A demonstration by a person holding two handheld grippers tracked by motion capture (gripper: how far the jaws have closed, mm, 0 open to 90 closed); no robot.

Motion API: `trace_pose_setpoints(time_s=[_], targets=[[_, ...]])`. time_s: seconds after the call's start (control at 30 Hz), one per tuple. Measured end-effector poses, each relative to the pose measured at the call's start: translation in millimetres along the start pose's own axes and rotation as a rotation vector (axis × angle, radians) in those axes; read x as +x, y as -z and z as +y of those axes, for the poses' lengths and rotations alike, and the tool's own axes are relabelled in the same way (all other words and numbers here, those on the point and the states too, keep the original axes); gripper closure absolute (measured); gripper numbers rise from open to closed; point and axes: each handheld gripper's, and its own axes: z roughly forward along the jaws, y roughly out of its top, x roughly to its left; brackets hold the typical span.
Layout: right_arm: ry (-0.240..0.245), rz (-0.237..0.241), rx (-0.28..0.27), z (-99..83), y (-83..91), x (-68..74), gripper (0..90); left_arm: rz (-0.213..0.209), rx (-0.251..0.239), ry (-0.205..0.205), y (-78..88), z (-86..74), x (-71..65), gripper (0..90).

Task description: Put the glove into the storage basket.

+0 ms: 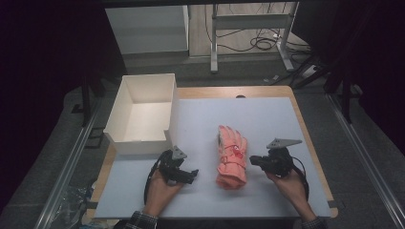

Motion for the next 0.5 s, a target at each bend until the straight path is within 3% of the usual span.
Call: trace_pose_setpoints(time_s=[0.2, 0.5], targets=[[0.029, 0.049, 0.019, -28.5, -4.1, 12.6, 88.7, 0.000, 0.000, 0.000, 0.0, 0.0, 0.0, 2.6], [0.067, 0.098, 0.046, -41.4, -10.6, 31.1, 88.8, 0.000, 0.000, 0.000, 0.0, 0.0, 0.1, 2.6]])
